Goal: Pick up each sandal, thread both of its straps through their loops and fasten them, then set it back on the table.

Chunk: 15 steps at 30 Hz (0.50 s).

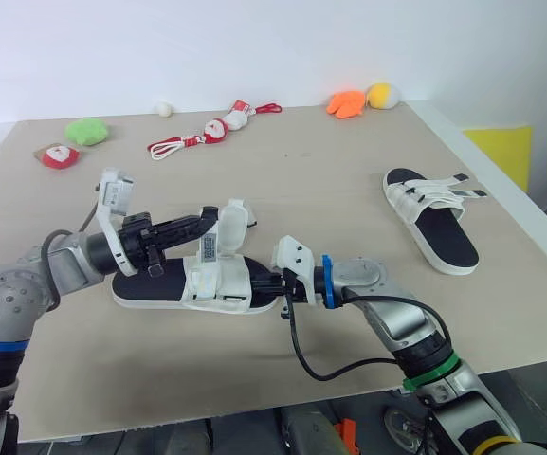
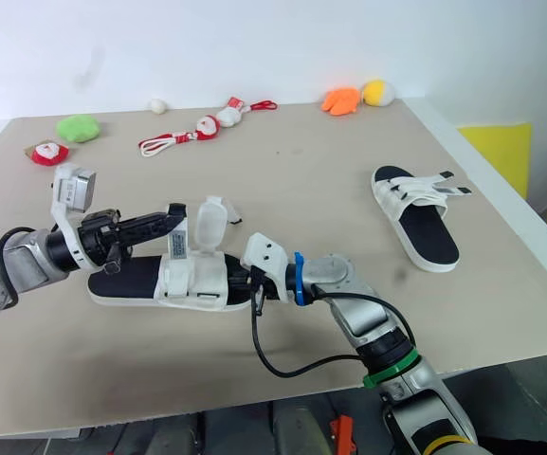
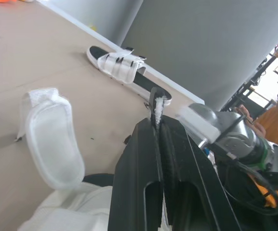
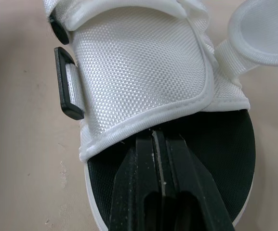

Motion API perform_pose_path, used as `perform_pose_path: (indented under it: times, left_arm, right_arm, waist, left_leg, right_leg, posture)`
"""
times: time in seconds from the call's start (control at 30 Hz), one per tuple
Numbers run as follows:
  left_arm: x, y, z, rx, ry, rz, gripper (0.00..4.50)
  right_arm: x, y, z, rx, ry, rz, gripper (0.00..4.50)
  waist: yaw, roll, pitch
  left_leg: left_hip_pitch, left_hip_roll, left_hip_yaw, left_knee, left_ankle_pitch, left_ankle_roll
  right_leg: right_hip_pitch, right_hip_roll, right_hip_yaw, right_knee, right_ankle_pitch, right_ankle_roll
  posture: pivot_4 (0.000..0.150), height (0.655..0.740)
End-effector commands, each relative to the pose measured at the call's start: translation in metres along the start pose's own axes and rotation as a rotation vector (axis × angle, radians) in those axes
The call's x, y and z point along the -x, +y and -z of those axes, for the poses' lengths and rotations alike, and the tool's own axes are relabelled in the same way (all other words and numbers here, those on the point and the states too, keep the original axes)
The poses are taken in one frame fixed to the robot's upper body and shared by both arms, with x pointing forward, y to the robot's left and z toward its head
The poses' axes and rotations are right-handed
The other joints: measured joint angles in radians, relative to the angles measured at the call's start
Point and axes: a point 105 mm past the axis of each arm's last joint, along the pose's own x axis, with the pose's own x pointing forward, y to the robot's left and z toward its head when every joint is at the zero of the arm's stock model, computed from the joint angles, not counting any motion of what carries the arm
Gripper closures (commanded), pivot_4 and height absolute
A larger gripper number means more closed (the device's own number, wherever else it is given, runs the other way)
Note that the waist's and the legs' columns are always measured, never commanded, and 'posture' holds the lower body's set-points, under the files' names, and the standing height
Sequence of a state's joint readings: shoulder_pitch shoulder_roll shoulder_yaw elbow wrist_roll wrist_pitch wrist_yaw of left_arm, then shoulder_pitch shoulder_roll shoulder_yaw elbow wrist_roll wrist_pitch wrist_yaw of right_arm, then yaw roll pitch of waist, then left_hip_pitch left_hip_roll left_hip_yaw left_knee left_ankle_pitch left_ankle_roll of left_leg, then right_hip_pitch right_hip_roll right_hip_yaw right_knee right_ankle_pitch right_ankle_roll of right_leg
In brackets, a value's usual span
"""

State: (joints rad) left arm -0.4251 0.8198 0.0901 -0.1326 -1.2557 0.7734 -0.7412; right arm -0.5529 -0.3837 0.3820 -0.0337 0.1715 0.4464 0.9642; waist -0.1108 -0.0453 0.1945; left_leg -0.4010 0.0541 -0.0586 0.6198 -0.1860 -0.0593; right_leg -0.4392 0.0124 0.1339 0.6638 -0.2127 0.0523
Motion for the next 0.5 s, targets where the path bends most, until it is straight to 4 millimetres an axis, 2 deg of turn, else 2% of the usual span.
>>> perform_pose_path:
  times: [0.03,0.23,0.5]
  left_arm:
    - [0.003,0.004,-0.012,-0.021,-0.04,-0.017,4.46]
    - [0.007,0.03,-0.002,0.01,-0.073,-0.105,4.46]
    - [0.008,0.041,0.01,0.06,-0.085,-0.134,4.46]
  right_arm:
    - [-0.001,0.0,0.016,-0.032,0.056,0.021,4.5]
    - [-0.001,0.001,0.016,-0.036,0.056,0.023,4.5]
    - [-0.001,0.001,0.016,-0.036,0.056,0.024,4.5]
  waist:
    - [0.0,0.0,0.0]
    - [0.0,-0.001,0.0]
    - [0.0,-0.001,-0.001]
  left_leg:
    - [0.0,0.0,0.0,0.0,0.0,0.0]
    - [0.0,0.0,0.0,0.0,0.0,0.0]
    - [0.0,0.0,0.0,0.0,0.0,0.0]
  right_leg:
    - [0.0,0.0,0.0,0.0,0.0,0.0]
    - [0.0,0.0,0.0,0.0,0.0,0.001]
    - [0.0,0.0,0.0,0.0,0.001,0.001]
  posture:
    - [0.15,0.74]
    - [0.15,0.74]
    - [0.15,0.74]
